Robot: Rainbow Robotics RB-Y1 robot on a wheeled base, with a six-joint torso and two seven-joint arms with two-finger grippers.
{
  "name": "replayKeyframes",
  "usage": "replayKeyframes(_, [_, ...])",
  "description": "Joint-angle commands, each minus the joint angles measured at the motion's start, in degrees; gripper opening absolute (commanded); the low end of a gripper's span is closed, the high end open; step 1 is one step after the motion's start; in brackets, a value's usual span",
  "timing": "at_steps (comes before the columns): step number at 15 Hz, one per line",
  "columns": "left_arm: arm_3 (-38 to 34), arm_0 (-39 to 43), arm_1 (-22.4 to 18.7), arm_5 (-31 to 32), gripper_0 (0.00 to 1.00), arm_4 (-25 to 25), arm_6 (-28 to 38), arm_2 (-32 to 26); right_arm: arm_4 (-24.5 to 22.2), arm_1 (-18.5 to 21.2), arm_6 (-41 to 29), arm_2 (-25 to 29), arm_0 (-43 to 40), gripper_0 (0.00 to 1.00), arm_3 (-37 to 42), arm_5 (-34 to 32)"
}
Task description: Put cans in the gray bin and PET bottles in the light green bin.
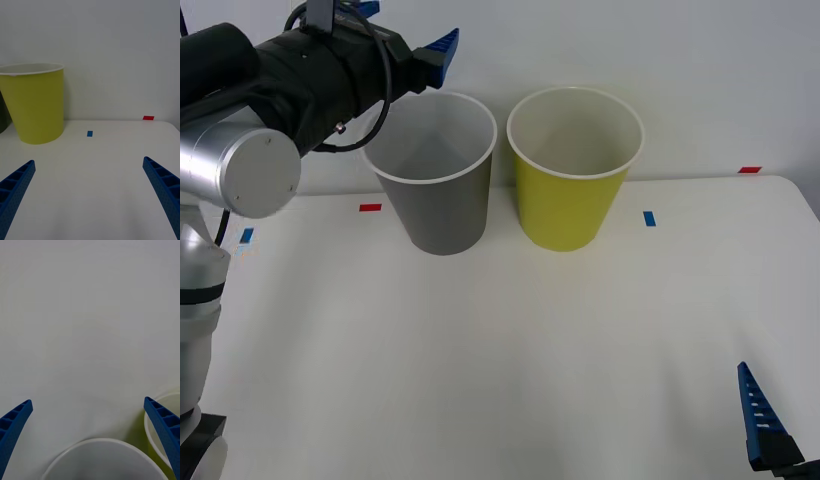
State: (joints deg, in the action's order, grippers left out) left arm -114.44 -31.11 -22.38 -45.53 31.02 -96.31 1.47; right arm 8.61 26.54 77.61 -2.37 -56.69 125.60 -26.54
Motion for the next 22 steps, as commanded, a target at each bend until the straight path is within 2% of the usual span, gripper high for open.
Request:
replayKeyframes(1, [-12.5,11.2,-0.9,0.2,1.00,0.3,0.2,-2.5,0.0,0.0,0.0,0.0,0.0,1.00,0.0,0.0])
replayKeyframes(3, [-20.0,19.2,-2.8,0.4,1.00,0.4,0.3,-4.2,0.0,0.0,0.0,0.0,0.0,1.00,0.0,0.0])
replayKeyframes(5, [-26.1,26.4,-2.9,1.2,1.00,0.6,0.6,-6.1,0.0,0.0,0.0,0.0,0.0,1.00,0.0,0.0])
replayKeyframes(9, [-30.3,39.6,-2.8,9.9,1.00,0.5,0.6,-8.2,0.0,0.0,0.0,0.0,0.0,1.00,0.0,0.0])
replayKeyframes(14, [-29.6,53.6,-2.8,23.5,1.00,-0.5,0.3,-9.3,0.0,0.0,0.0,0.0,0.0,1.00,0.0,0.0])
replayKeyframes(18, [-22.7,61.6,-2.8,42.9,1.00,-1.3,-0.5,-6.7,0.0,0.0,0.0,0.0,0.0,1.00,0.0,0.0])
replayKeyframes(22, [-14.8,67.0,-3.5,57.1,1.00,-1.8,-1.3,-2.9,0.0,0.0,0.0,0.0,0.0,1.00,0.0,0.0])
